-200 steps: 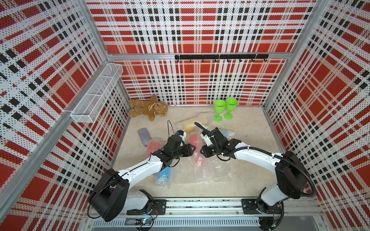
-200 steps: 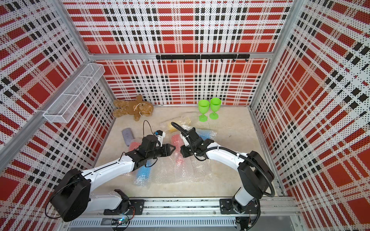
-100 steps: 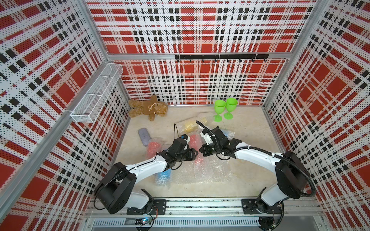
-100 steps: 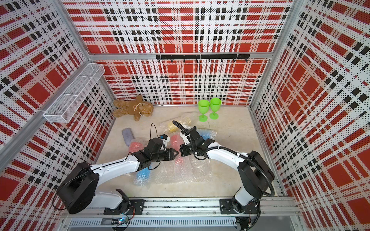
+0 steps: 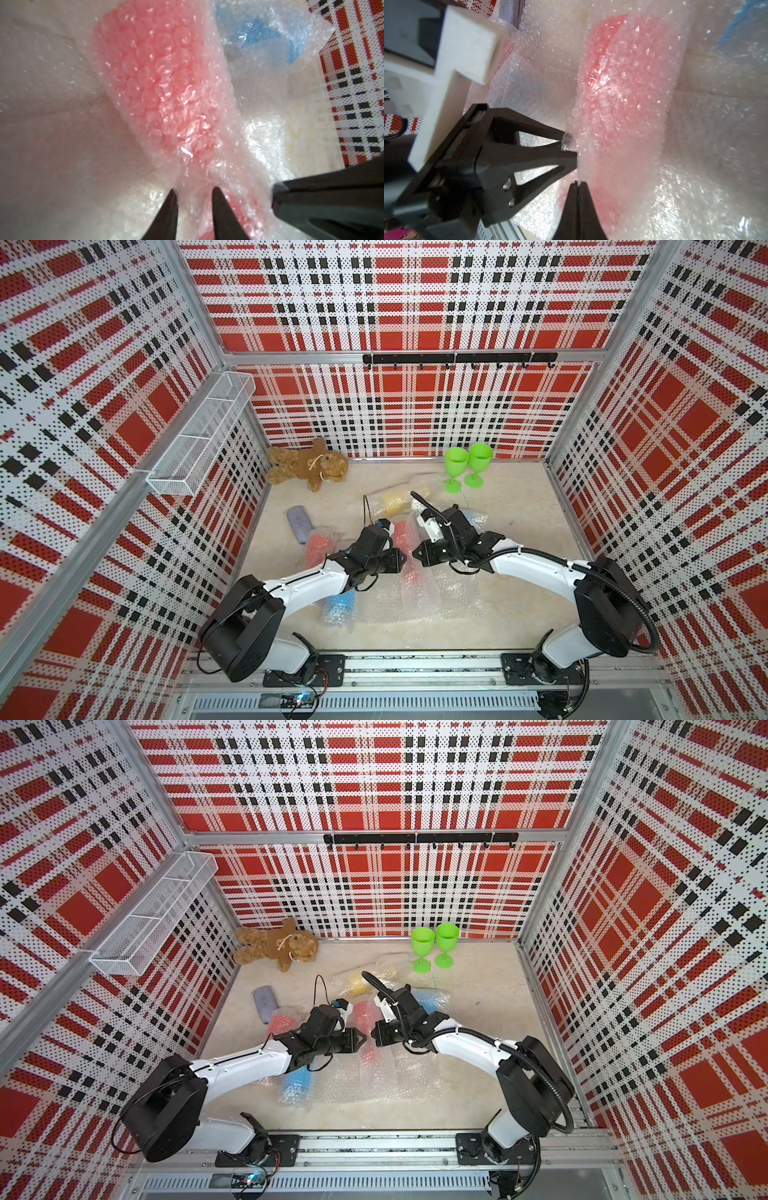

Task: Unpack wine glasses from bubble wrap
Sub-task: Unwrap the bubble wrap.

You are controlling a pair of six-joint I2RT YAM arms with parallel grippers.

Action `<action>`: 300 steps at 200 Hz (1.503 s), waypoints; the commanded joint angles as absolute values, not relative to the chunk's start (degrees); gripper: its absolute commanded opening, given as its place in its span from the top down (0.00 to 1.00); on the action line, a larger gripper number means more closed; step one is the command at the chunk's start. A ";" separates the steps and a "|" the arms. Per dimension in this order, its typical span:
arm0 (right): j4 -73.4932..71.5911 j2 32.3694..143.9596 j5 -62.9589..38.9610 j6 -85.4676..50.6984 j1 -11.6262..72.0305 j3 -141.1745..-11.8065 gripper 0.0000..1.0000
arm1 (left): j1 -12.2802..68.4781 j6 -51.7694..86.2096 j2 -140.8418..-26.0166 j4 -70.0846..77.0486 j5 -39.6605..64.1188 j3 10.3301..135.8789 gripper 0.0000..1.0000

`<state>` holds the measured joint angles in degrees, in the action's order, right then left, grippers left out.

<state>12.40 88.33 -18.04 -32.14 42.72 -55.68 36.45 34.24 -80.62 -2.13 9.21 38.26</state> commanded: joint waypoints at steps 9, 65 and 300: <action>9.93 85.81 -18.94 -33.57 42.39 -54.58 1.00 | 33.88 34.28 -78.27 -2.91 7.93 36.12 0.80; 7.94 86.03 -20.47 -34.85 42.29 -53.38 1.00 | 32.12 35.02 -71.68 -4.11 10.23 37.09 0.49; 18.03 87.70 0.25 -27.88 41.78 -53.59 1.00 | 36.49 32.06 -84.78 -2.21 6.86 39.59 1.00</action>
<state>15.64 88.77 -7.07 -29.36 42.54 -54.59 37.17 32.73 -85.45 -1.65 8.51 40.47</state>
